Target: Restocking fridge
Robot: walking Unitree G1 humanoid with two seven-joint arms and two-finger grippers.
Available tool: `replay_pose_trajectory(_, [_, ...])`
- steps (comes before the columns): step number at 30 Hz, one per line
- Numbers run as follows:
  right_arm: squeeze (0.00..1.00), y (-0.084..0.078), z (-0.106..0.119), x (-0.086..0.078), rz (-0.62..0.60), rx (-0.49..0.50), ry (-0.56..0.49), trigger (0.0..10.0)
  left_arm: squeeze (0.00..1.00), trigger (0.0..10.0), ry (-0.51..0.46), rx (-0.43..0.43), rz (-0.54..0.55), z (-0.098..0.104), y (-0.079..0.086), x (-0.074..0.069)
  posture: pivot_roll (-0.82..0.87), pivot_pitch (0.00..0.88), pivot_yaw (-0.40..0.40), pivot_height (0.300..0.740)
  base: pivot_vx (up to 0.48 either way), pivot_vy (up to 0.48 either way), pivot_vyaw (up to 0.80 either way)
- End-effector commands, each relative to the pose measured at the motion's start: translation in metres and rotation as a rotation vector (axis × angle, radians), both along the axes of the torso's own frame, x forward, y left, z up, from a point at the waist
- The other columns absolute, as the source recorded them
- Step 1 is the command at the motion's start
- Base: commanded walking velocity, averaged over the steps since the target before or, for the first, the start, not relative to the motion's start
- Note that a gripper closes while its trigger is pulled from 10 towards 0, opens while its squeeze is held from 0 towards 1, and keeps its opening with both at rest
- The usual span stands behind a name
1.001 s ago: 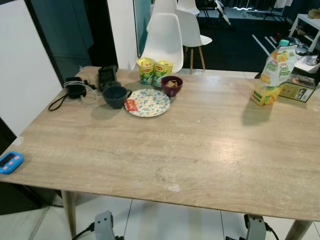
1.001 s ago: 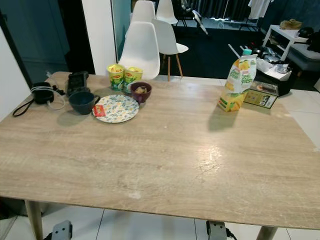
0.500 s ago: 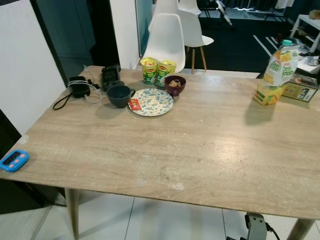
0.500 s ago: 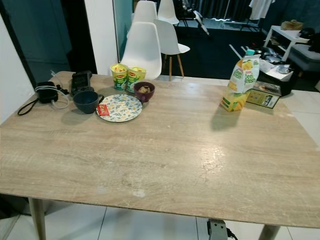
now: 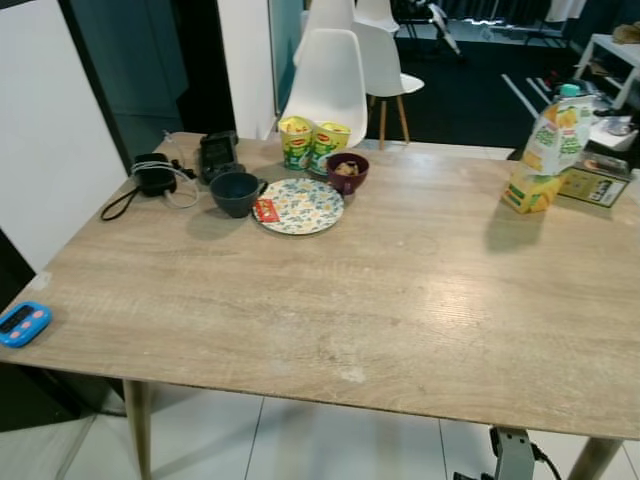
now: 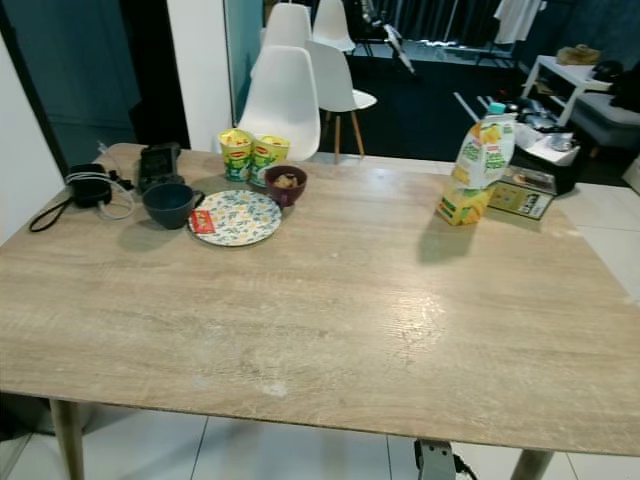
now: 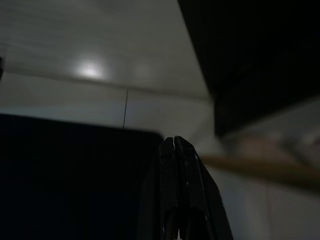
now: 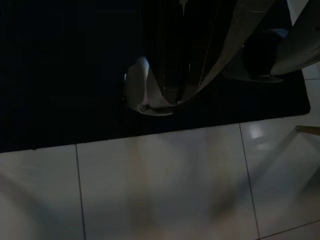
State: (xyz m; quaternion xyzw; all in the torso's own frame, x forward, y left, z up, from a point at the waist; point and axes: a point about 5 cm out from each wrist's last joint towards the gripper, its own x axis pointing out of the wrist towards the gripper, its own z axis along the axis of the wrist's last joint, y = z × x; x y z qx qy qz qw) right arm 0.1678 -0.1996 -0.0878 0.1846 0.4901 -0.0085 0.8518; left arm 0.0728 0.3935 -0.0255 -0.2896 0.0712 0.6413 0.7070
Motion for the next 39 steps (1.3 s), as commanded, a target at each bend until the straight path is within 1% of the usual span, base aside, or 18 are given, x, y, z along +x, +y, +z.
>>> replay_pose_trajectory(1, [0.00, -0.003, 0.000, 0.000, 0.012, -0.020, 0.001, 10.0, 0.00, 10.0, -0.023, 0.003, 0.079, 0.003, 0.006, -0.012, 0.04, 0.000, -0.068, 0.740, 0.000, 0.000, 0.00])
replay_pose_trajectory(4, [0.00, -0.003, 0.000, 0.000, 0.014, -0.019, 0.001, 10.0, 0.00, 10.0, -0.044, 0.037, 0.206, 0.011, 0.018, -0.030, 0.04, 0.000, -0.067, 0.740, 0.000, 0.000, 0.00])
replay_pose_trajectory(6, [0.00, -0.003, 0.000, 0.000, 0.015, -0.019, 0.001, 10.0, 0.00, 10.0, -0.041, 0.045, 0.228, 0.012, 0.020, -0.035, 0.04, 0.000, -0.067, 0.740, 0.000, 0.000, 0.00])
replay_pose_trajectory(10, [0.00, -0.003, 0.000, 0.000, 0.013, -0.018, 0.000, 10.0, 0.00, 10.0, -0.068, 0.107, 0.329, 0.026, 0.036, -0.057, 0.04, 0.000, -0.063, 0.740, 0.000, 0.000, 0.00])
replay_pose_trajectory(13, [0.00, -0.003, 0.000, 0.000, 0.006, -0.015, -0.001, 10.0, 0.00, 10.0, -0.096, 0.218, 0.377, 0.054, 0.060, -0.071, 0.05, 0.000, -0.064, 0.740, 0.000, 0.000, 0.00])
replay_pose_trajectory(15, [0.00, -0.003, 0.000, 0.000, 0.006, -0.015, -0.002, 10.0, 0.00, 10.0, -0.111, 0.265, 0.382, 0.066, 0.069, -0.072, 0.05, 0.000, -0.064, 0.740, 0.000, 0.000, 0.00])
replay_pose_trajectory(18, [0.00, -0.004, 0.001, 0.000, 0.008, -0.016, -0.003, 10.0, 0.00, 10.0, -0.158, 0.416, 0.369, 0.104, 0.092, -0.065, 0.05, 0.000, -0.067, 0.740, 0.000, 0.000, 0.00])
replay_pose_trajectory(20, [0.00, -0.004, 0.001, 0.000, 0.009, -0.016, -0.003, 10.0, 0.00, 10.0, -0.166, 0.440, 0.367, 0.110, 0.095, -0.064, 0.05, 0.000, -0.067, 0.740, 0.000, 0.000, 0.00])
replay_pose_trajectory(22, [0.00, -0.004, 0.001, 0.000, 0.006, -0.015, -0.003, 10.0, 0.00, 10.0, -0.269, 0.653, 0.281, 0.164, 0.114, -0.033, 0.05, 0.000, -0.068, 0.740, 0.000, 0.000, 0.00])
replay_pose_trajectory(25, [0.00, -0.005, 0.001, 0.000, 0.006, -0.015, -0.003, 10.0, 0.00, 10.0, -0.363, 0.840, 0.149, 0.211, 0.118, 0.004, 0.05, 0.000, -0.068, 0.740, 0.000, 0.000, 0.00])
replay_pose_trajectory(26, [0.00, -0.005, 0.001, 0.000, 0.006, -0.015, -0.003, 10.0, 0.00, 10.0, -0.363, 0.840, 0.149, 0.211, 0.118, 0.004, 0.05, 0.000, -0.068, 0.740, 0.000, 0.000, 0.00])
replay_pose_trajectory(29, [0.00, -0.004, 0.001, 0.000, 0.007, -0.016, -0.003, 10.0, 0.00, 10.0, -0.533, 1.054, -0.059, 0.270, 0.108, 0.052, 0.05, 0.000, -0.067, 0.740, 0.000, 0.000, 0.00])
replay_pose_trajectory(31, [0.00, -0.004, 0.001, 0.001, 0.005, -0.013, -0.003, 10.0, 0.00, 10.0, -0.628, 1.141, -0.216, 0.297, 0.093, 0.084, 0.05, 0.000, -0.061, 0.740, 0.000, 0.000, 0.00])
replay_pose_trajectory(32, [0.00, -0.004, 0.001, 0.001, 0.005, -0.013, -0.003, 10.0, 0.00, 10.0, -0.628, 1.141, -0.216, 0.297, 0.093, 0.084, 0.05, 0.000, -0.061, 0.740, 0.000, 0.000, 0.00])
replay_pose_trajectory(36, [0.00, -0.002, 0.001, 0.001, -0.001, -0.007, -0.004, 10.0, 0.00, 10.0, -0.695, 1.222, -0.511, 0.320, 0.057, 0.137, 0.05, 0.000, -0.057, 0.740, 0.000, 0.000, 0.00])
replay_pose_trajectory(37, [0.00, -0.002, 0.001, 0.001, -0.002, -0.006, -0.004, 10.0, 0.00, 10.0, -0.696, 1.228, -0.578, 0.321, 0.050, 0.147, 0.05, 0.000, -0.057, 0.740, 0.000, 0.000, 0.00])
replay_pose_trajectory(38, [0.00, -0.002, 0.001, 0.001, -0.002, -0.006, -0.004, 10.0, 0.00, 10.0, -0.696, 1.228, -0.578, 0.321, 0.050, 0.147, 0.05, 0.000, -0.057, 0.740, 0.000, 0.000, 0.00])
replay_pose_trajectory(39, [0.00, -0.002, 0.001, 0.001, -0.002, -0.005, -0.004, 10.0, 0.00, 10.0, -0.707, 1.212, -0.654, 0.319, 0.042, 0.160, 0.05, 0.000, -0.057, 0.740, 0.000, 0.000, 0.00])
